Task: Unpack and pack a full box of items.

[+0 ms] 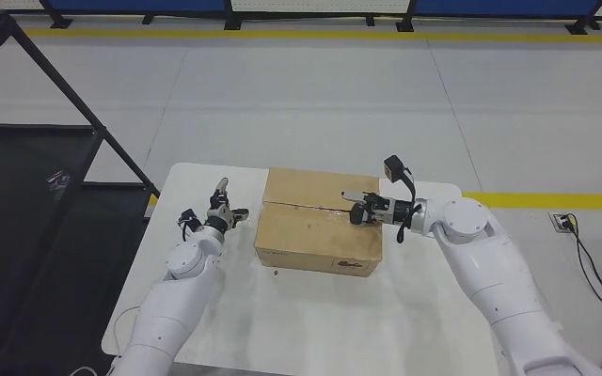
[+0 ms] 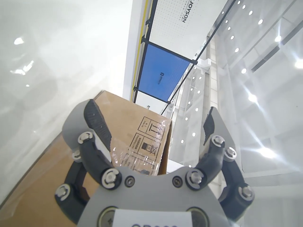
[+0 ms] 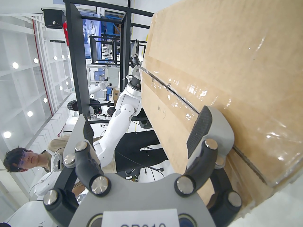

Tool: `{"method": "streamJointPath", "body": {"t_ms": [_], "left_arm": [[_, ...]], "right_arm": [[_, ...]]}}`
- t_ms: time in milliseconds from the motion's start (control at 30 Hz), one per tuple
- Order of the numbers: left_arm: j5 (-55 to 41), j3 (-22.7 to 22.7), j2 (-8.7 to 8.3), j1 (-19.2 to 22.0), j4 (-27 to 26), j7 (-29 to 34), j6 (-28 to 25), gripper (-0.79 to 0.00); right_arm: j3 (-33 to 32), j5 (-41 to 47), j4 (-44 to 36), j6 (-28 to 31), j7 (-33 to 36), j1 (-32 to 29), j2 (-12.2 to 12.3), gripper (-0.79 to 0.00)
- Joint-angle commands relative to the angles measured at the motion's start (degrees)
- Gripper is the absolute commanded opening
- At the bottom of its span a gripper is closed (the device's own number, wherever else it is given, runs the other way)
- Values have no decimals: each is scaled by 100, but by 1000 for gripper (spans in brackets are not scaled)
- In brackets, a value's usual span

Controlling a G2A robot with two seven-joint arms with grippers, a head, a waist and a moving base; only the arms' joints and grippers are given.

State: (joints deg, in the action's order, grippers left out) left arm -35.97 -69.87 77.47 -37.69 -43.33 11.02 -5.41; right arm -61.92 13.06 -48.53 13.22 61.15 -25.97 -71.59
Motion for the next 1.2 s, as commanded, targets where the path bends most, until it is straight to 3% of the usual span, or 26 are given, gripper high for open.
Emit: {"method": "streamJointPath", "body": {"t_ms": [0, 167, 333, 633, 833, 1000, 1167], "left_arm": [[166, 1, -26, -88, -59, 192, -20, 0], [473, -109, -131, -534, -440, 768, -30, 0], [939, -160, -209, -862, -905, 875, -80, 0], [2490, -103, -292, -1203, -1445, -41, -456, 0], [4774, -201, -440, -1522, -1931, -1395, -822, 0], [6742, -239, -546, -1782, -2193, -2382, -478, 0], [6680, -233, -536, -1858, -2252, -2347, -397, 0]], "right_arm": [[6, 3, 4, 0, -4, 4, -2, 0], [2, 24, 71, 15, -13, 17, 1, 0], [25, 44, 135, 18, 0, 62, -9, 0], [66, 96, 267, 73, 15, 124, -31, 0], [83, 121, 311, 100, 24, 156, -40, 0], [127, 121, 347, 102, 29, 205, -59, 0], [168, 128, 402, 117, 37, 255, -79, 0]]}}
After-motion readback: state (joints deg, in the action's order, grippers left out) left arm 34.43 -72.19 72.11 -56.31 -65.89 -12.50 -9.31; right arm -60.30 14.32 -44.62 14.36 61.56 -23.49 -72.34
